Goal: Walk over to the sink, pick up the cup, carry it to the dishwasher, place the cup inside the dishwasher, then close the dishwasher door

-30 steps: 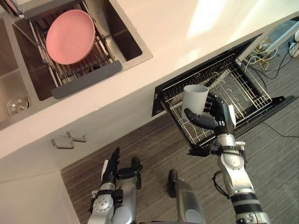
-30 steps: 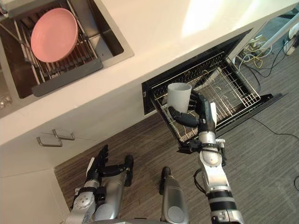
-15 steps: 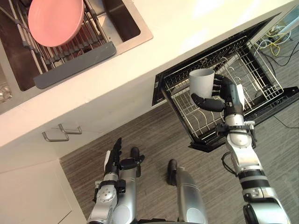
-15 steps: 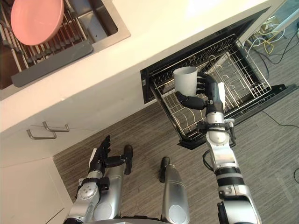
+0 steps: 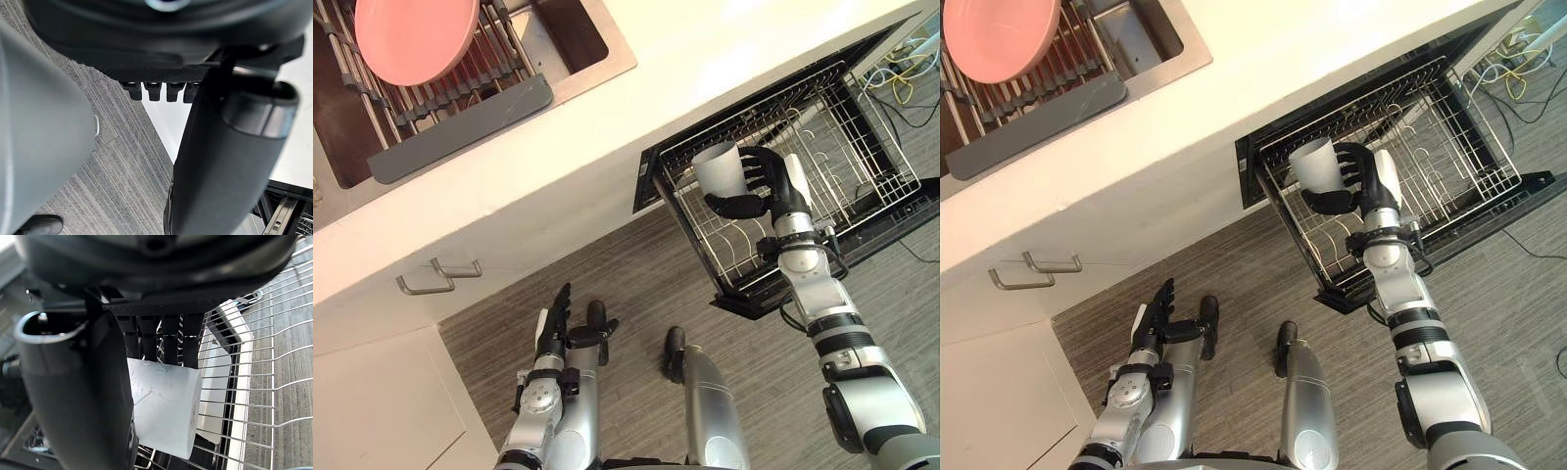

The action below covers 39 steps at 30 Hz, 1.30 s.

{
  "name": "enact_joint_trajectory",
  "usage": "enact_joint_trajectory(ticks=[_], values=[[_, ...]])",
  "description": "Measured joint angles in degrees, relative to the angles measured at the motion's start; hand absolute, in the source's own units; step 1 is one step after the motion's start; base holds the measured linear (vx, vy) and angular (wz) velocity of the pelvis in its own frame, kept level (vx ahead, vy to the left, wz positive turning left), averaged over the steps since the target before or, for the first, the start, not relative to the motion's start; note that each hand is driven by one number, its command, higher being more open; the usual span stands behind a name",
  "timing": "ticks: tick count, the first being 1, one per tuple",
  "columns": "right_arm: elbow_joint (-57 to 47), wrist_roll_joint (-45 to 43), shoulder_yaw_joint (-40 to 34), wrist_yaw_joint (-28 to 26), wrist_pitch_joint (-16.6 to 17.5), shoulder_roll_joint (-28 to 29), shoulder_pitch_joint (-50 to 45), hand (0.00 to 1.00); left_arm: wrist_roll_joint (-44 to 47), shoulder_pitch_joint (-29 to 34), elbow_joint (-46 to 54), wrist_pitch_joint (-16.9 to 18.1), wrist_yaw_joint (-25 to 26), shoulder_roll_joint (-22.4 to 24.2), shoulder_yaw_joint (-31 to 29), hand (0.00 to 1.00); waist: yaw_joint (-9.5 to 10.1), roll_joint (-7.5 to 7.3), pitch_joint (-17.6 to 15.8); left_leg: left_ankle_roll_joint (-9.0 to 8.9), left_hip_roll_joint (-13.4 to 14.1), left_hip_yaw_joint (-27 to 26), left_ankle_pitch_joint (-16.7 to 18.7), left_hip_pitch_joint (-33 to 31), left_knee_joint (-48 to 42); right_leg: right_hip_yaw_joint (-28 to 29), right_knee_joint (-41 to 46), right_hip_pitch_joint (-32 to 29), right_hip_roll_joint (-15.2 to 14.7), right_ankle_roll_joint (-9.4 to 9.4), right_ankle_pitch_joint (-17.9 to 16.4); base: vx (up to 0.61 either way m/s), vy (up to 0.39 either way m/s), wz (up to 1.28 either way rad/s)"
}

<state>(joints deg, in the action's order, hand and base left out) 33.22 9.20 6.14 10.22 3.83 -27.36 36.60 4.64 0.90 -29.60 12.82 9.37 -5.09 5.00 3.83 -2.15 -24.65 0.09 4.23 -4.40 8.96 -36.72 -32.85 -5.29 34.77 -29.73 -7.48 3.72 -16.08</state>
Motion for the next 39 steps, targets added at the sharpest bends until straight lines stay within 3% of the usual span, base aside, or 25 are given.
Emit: enact_joint_trajectory(ticks=[12,13,30,39], values=[[11.0,2.5,3.3,-0.5,-1.6,0.1,6.0,0.00,1.1,-2.1,-2.0,0.1,1.1,0.6,0.1,1.00,0.28,0.10,0.0,0.03,-0.3,0.2,0.0,-1.4,-0.2,-1.6,0.1,-0.8,-0.7,-0.05,0.0,0.00,-0.002,0.03],[11.2,2.5,3.3,-0.5,-1.7,0.1,6.1,1.00,1.1,-2.3,-2.0,0.1,1.4,0.6,0.0,1.00,0.35,0.13,0.0,0.03,-0.3,0.2,0.0,-1.6,-0.3,-1.6,0.2,-1.0,-0.7,-0.07,0.0,0.00,0.000,0.00],[12.5,2.4,2.8,0.1,-2.7,1.4,8.1,1.00,1.1,-4.0,-2.0,0.1,2.2,1.6,0.0,1.00,0.23,0.77,-0.1,0.07,-0.3,0.2,-0.2,-2.7,-1.6,-1.7,1.8,-2.3,-0.9,-0.36,-0.2,0.00,0.000,0.00],[-8.9,2.1,0.4,1.6,-3.2,5.5,-1.8,1.00,1.1,-4.0,-1.9,-0.2,2.3,1.9,0.0,1.00,-0.10,0.77,-0.1,0.06,0.1,-1.2,-0.1,2.1,-0.8,-0.9,2.0,1.6,-0.9,-0.45,-0.3,-0.04,-0.019,-0.04]])
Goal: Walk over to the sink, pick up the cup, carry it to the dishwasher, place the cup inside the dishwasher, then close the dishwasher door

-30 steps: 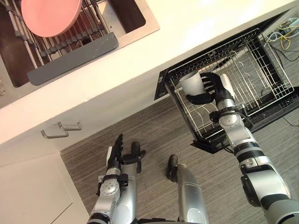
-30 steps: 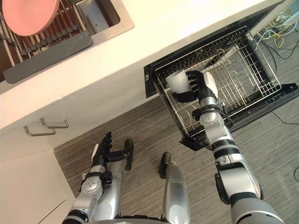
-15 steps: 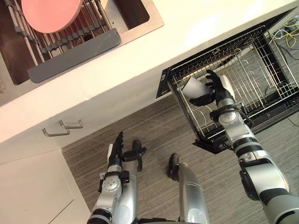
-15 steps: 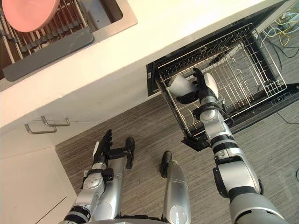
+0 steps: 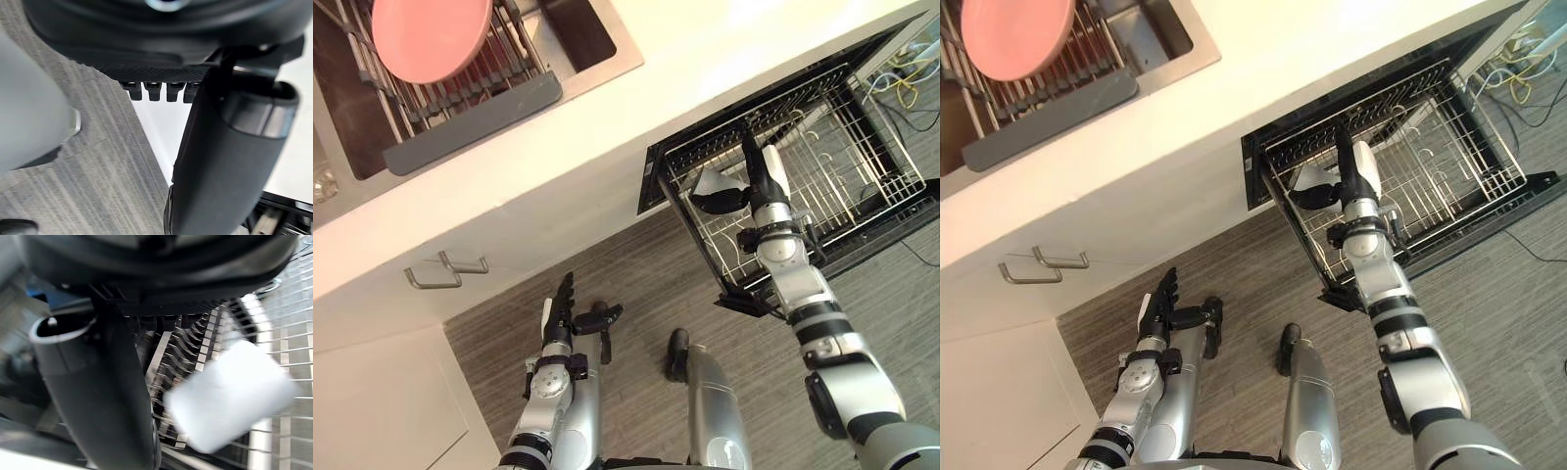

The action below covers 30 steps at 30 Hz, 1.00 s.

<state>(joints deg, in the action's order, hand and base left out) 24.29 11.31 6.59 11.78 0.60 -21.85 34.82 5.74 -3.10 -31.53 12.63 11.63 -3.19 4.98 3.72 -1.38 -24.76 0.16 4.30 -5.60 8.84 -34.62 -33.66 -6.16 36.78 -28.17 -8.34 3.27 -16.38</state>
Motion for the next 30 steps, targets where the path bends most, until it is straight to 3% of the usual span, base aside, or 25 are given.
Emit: enact_joint_trajectory(ticks=[6,13,17,18,21,25,30], values=[[-12.2,0.3,-3.7,1.2,0.3,6.6,-14.2,1.00,0.0,2.3,-0.3,-0.4,-0.6,-0.4,0.3,1.00,-0.47,-0.09,0.0,0.02,-0.3,-1.2,-0.4,7.4,4.0,1.1,-2.7,6.0,0.0,0.20,0.1,-0.02,-0.032,-0.07],[-18.8,2.4,-6.8,1.0,0.3,12.6,-30.9,1.00,-0.2,4.7,-6.0,-2.0,-1.9,-2.7,1.2,1.00,-3.16,-1.62,1.7,-0.68,-0.4,-1.8,-2.8,15.5,12.9,1.1,-12.6,13.9,1.0,0.46,2.9,0.10,-0.021,-0.06],[-23.9,3.8,-8.4,0.1,0.7,15.3,-38.9,1.00,-1.7,7.3,-7.7,-2.5,-3.0,-2.3,1.2,1.00,-3.71,-1.65,6.1,-0.99,-0.7,-2.6,-3.5,20.5,18.3,1.2,-19.7,19.3,1.4,0.66,4.8,0.19,0.005,-0.10],[-25.5,4.1,-8.5,-0.2,1.6,15.9,-41.9,1.00,-2.7,8.4,-8.5,-2.4,-3.3,-2.4,1.2,1.00,-3.92,-1.64,8.6,-1.28,-1.2,-2.7,-4.2,22.6,20.7,0.9,-22.4,21.6,1.5,0.91,5.4,0.18,-0.005,-0.01],[-27.1,4.2,-8.4,-0.5,3.5,16.8,-44.8,1.00,-3.7,9.2,-10.9,-2.4,-3.3,-2.5,1.1,1.00,-4.62,-1.47,12.1,-1.57,-1.8,-2.9,-5.5,26.3,25.5,0.8,-26.4,25.0,1.5,1.12,6.5,0.15,-0.010,-0.01],[-29.8,4.2,-8.4,-0.6,5.3,19.3,-47.8,1.00,-4.8,9.5,-14.0,-2.3,-3.3,-2.5,1.1,1.00,-4.74,-1.17,14.6,-2.24,-2.0,-3.0,-7.6,30.3,30.1,0.8,-29.1,28.0,1.7,1.11,7.6,0.07,-0.017,-0.02],[-31.8,3.7,-8.2,-0.6,7.2,21.5,-49.9,1.00,-5.9,10.3,-15.5,-2.3,-3.3,-2.1,1.2,1.00,-4.93,-0.84,15.2,-2.38,-2.0,-2.9,-8.9,32.3,32.6,0.9,-30.2,29.3,1.8,0.83,8.3,-0.01,-0.002,-0.01]])
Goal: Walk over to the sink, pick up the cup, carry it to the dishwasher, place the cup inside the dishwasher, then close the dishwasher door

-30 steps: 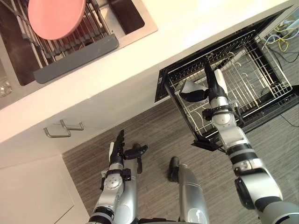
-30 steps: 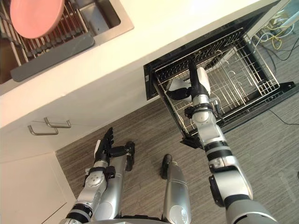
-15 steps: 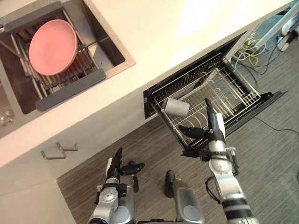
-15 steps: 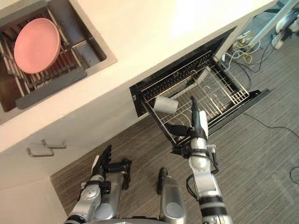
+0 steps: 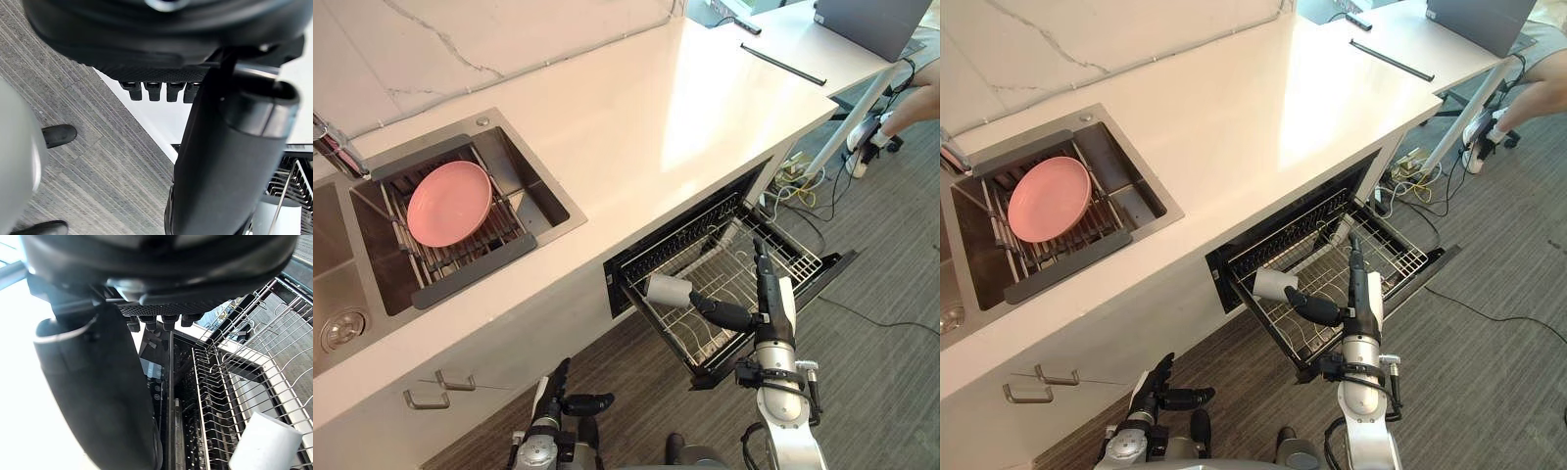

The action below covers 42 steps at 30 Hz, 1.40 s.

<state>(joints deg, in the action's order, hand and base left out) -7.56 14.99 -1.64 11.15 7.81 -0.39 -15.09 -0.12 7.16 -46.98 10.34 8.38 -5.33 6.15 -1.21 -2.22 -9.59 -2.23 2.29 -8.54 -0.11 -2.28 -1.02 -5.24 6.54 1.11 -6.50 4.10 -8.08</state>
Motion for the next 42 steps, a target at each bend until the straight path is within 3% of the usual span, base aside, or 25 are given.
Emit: enact_joint_trajectory(ticks=[8,17,19,21,23,26,30,33,36,38,39,42], values=[[-3.9,-0.3,3.2,0.1,1.9,0.5,-2.8,1.00,0.0,-0.2,-3.3,0.3,0.2,0.0,0.1,1.00,-0.69,0.79,2.1,0.95,-0.5,1.1,-2.6,1.4,3.5,-0.7,-2.0,0.8,0.4,-0.05,1.9,-0.11,0.014,0.05],[-7.4,-0.4,5.0,0.6,3.7,-0.1,-2.9,1.00,0.0,0.1,-5.4,0.5,0.5,-1.3,0.1,1.00,-0.75,1.07,2.3,0.70,-0.6,2.6,-4.3,2.0,5.8,-1.8,-2.8,1.3,0.4,0.30,2.8,-0.06,0.019,0.08],[-7.4,-0.4,5.7,1.1,3.7,-1.2,-2.1,1.00,0.1,0.1,-5.4,0.5,0.5,-1.4,0.1,1.00,-0.56,1.21,2.2,0.79,-0.6,3.5,-2.5,-0.4,1.6,-2.6,-1.3,1.0,0.2,0.02,2.2,0.04,-0.009,0.24],[-7.8,-1.7,6.4,1.7,3.7,-3.2,0.4,1.00,0.0,-0.8,-5.1,0.7,0.6,-1.0,0.2,1.00,0.40,2.64,1.2,0.55,-0.2,4.7,1.1,-5.7,-8.9,-4.5,-0.1,1.1,0.4,-0.28,1.6,0.00,-0.015,0.38],[-8.7,-2.4,7.0,1.8,3.7,-5.1,2.7,1.00,0.0,-1.2,-4.9,1.2,0.6,-0.5,0.2,1.00,0.53,3.71,0.3,-0.31,0.6,4.4,1.9,-8.5,-14.0,-6.4,0.1,1.9,0.3,-0.47,1.1,-0.05,-0.009,0.51],[-10.1,-2.3,6.5,3.0,3.7,-7.5,5.6,1.00,0.2,-1.5,-4.6,1.2,0.5,-0.1,0.0,1.00,1.47,4.44,-0.4,1.40,2.9,-2.1,4.3,-9.6,-14.9,-11.1,0.8,3.6,0.6,-0.52,-0.7,-0.07,-0.011,0.75],[-11.5,-2.0,5.7,3.8,3.8,-8.7,8.2,1.00,0.1,-1.9,-4.6,1.2,0.5,-0.3,0.0,1.00,1.98,3.85,-0.4,2.64,2.8,-7.8,2.7,-9.7,-11.9,-15.4,0.7,4.2,-1.6,0.79,-1.2,0.07,0.030,0.57],[-9.9,-1.8,5.1,3.8,3.7,-8.6,10.7,1.00,0.2,-2.3,-4.3,1.2,0.7,-0.4,0.4,1.00,3.24,2.68,-0.4,3.83,-0.2,-8.2,2.9,-8.1,-9.8,-15.8,1.5,4.4,-4.5,2.66,-2.3,0.15,0.102,0.17],[-6.6,-0.5,4.8,3.8,3.6,-8.7,11.3,1.00,0.1,-2.2,-4.3,1.2,0.8,-1.4,1.3,1.00,3.19,1.08,-0.7,5.01,-3.8,-8.9,4.8,-3.8,-7.1,-15.1,9.9,3.9,-9.3,4.47,-4.8,0.18,0.137,0.00],[-4.7,0.4,4.3,3.8,3.1,-8.4,11.3,1.00,0.1,-1.7,-4.2,1.3,1.0,-1.7,1.8,1.00,3.06,0.94,-0.3,5.31,-5.0,-8.5,5.2,-0.8,-5.5,-13.7,20.8,0.6,-11.8,4.29,-4.7,0.24,0.174,0.06],[-3.2,0.5,4.3,3.6,2.9,-8.3,11.2,1.00,0.1,-0.7,-3.4,1.2,1.1,-2.6,2.9,1.00,2.24,-0.72,0.8,6.56,-6.6,-7.0,5.0,1.8,-3.7,-10.3,30.4,-3.3,-13.7,2.41,-3.2,0.29,0.126,0.40],[-2.5,1.1,4.2,3.4,2.8,-8.3,11.1,1.00,0.1,-0.1,-2.9,1.2,1.1,-3.0,3.3,1.00,0.73,-1.16,1.2,6.94,-6.3,-3.3,5.3,3.3,-3.4,-5.1,35.1,-6.7,-11.0,1.54,-7.0,0.26,0.043,0.61]])
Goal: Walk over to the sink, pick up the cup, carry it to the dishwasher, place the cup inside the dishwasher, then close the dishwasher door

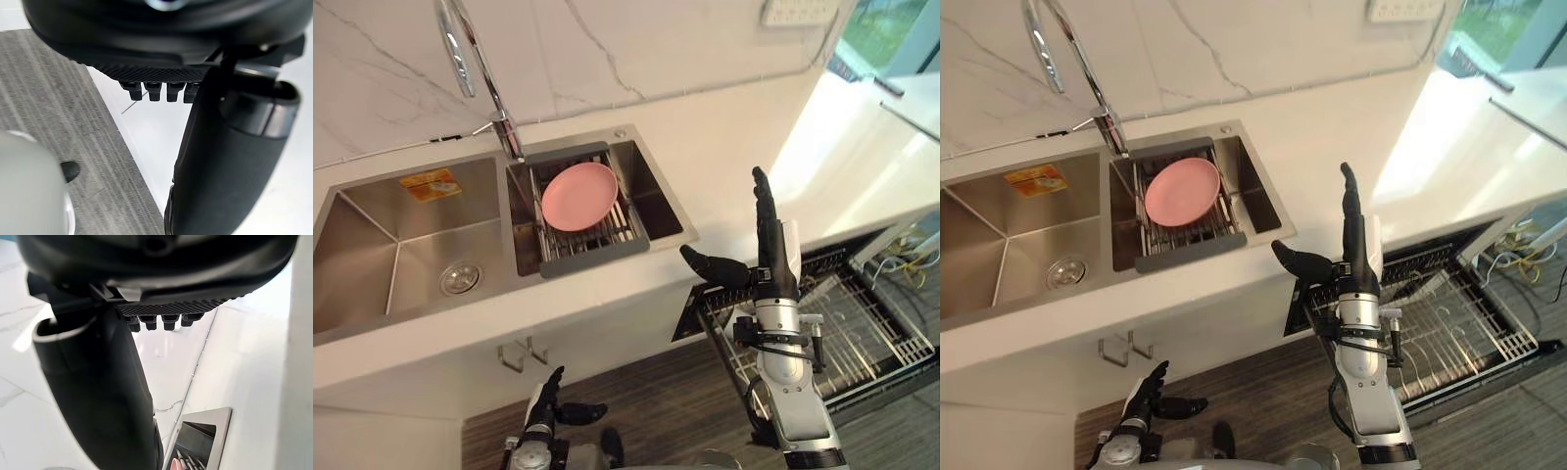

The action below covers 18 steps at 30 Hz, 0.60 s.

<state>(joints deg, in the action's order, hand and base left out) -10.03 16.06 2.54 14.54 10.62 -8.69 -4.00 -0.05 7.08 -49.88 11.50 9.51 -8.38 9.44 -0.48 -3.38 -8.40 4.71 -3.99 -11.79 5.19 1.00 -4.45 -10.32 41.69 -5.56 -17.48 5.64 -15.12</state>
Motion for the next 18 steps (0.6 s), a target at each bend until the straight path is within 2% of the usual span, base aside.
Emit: enact_joint_trajectory(ticks=[1,3,4,5,6,9,10,14,18], values=[[0.0,0.3,0.1,-0.3,0.0,-0.1,0.0,1.00,0.0,0.0,0.0,0.0,0.0,0.3,0.0,1.00,-0.63,0.03,0.0,-0.03,0.4,1.9,0.0,0.3,0.0,2.4,-0.5,-2.0,2.4,-0.59,-1.8,0.26,-0.028,0.86],[0.2,1.5,0.1,-1.1,0.0,-0.5,-0.1,1.00,0.0,-0.1,0.1,0.0,0.0,0.7,0.0,1.00,-0.67,0.16,-0.1,-0.62,1.1,4.9,-0.4,1.0,-0.4,6.4,-5.5,-4.8,6.8,-1.11,-2.9,0.29,-0.067,0.86],[0.1,1.6,0.1,-1.3,0.0,-0.7,-0.2,1.00,-0.1,-0.1,0.1,0.0,0.0,0.7,0.0,1.00,-0.64,0.14,-0.1,-0.75,1.2,6.0,-0.4,1.4,-0.9,8.3,-9.1,-5.4,8.5,-1.05,-2.8,0.21,-0.105,0.84],[0.1,1.6,0.0,-1.3,0.0,-1.1,-0.4,1.00,-0.1,0.0,0.1,0.0,0.0,0.6,0.0,1.00,-0.68,-0.05,0.0,-2.19,1.0,7.2,0.5,1.7,-2.0,10.1,-15.9,-5.4,9.9,-0.92,-0.2,0.26,-0.130,0.92],[0.1,1.6,0.0,-1.3,0.1,-1.6,-0.5,1.00,-0.2,-0.3,-0.6,0.1,0.0,0.2,-0.2,1.00,-0.65,-0.66,0.5,-3.08,0.4,8.0,1.9,1.9,-3.0,10.8,-19.6,-5.5,9.9,-1.29,6.7,0.24,-0.109,0.75],[0.4,1.6,0.1,-2.1,0.0,-4.0,-1.2,1.00,-0.7,0.6,-1.2,0.1,0.1,1.5,-0.8,1.00,0.14,2.36,1.7,-4.73,3.5,8.0,3.0,2.0,-3.6,9.1,-24.1,-2.3,12.3,-2.25,8.0,0.23,-0.090,0.20],[0.4,1.6,-0.1,-2.2,0.0,-4.6,-1.2,1.00,-0.8,1.0,-1.3,0.1,0.0,1.8,-1.7,1.00,0.04,2.71,1.9,-4.85,4.2,8.0,3.1,2.1,-2.9,8.8,-25.1,-2.0,13.1,-2.42,8.2,0.14,-0.075,-0.03],[0.4,1.6,-1.7,-3.3,0.0,-5.9,-1.8,1.00,-0.9,1.1,-2.0,-0.4,0.1,2.3,-3.1,1.00,-0.41,2.84,1.9,-5.17,4.9,8.1,2.9,3.5,-1.4,8.4,-27.1,-0.2,13.8,-2.60,8.6,0.10,-0.049,0.03],[0.4,1.6,-2.1,-4.7,0.0,-7.0,-2.0,1.00,-1.2,0.9,-2.2,-0.7,-0.1,2.4,-3.1,1.00,-0.42,2.91,2.0,-5.14,4.7,8.8,2.8,4.1,-1.4,7.9,-31.6,2.7,13.6,-2.13,10.8,0.00,0.035,0.06]])
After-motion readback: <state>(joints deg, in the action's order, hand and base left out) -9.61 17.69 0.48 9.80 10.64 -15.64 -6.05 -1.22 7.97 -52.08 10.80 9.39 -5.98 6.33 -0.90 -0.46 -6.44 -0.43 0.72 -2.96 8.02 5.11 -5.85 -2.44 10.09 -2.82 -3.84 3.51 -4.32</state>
